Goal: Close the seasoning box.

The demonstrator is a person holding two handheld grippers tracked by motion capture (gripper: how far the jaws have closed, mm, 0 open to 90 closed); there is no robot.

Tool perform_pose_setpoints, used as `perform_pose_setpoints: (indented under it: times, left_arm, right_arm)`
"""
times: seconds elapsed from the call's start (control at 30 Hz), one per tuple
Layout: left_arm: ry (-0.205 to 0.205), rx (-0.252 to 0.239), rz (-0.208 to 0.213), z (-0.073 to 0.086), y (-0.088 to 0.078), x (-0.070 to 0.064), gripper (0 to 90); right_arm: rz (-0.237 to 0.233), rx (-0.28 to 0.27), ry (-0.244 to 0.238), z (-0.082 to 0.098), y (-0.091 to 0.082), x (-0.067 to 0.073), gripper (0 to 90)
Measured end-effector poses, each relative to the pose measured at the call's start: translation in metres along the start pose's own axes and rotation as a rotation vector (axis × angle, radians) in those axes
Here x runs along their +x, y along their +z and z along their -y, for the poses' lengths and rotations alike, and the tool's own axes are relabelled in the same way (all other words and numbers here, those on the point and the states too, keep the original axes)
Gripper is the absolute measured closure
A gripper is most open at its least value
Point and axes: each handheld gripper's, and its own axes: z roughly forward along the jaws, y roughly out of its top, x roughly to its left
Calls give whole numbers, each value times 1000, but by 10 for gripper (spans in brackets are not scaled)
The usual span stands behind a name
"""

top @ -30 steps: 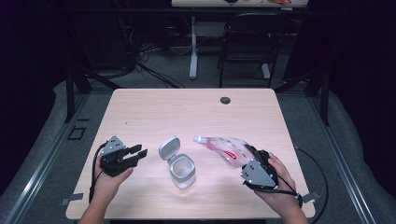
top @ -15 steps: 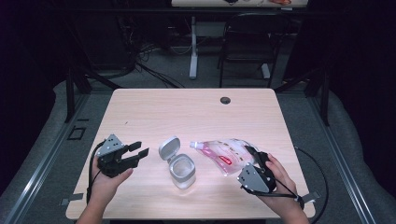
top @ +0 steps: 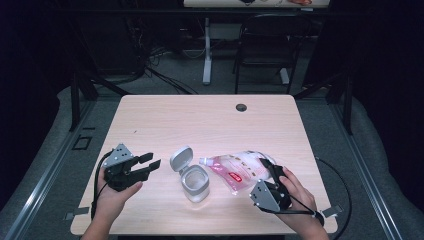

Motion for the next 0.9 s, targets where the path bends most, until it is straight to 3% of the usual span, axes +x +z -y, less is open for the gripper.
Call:
perform_pose_setpoints:
  times: [0.13,0.57,0.9]
  left_arm:
    - [-9,-5,3,-1,-1,-1,598]
    - [23,16,13,-8,-3,-9,604]
    - [25,6,65,-4,-11,-24,612]
  right_arm:
    - [6,-3,-15,-1,0,2,523]
    - [34,-10,-53,-1,0,5,523]
    - [40,6,-88,-1,-3,6,524]
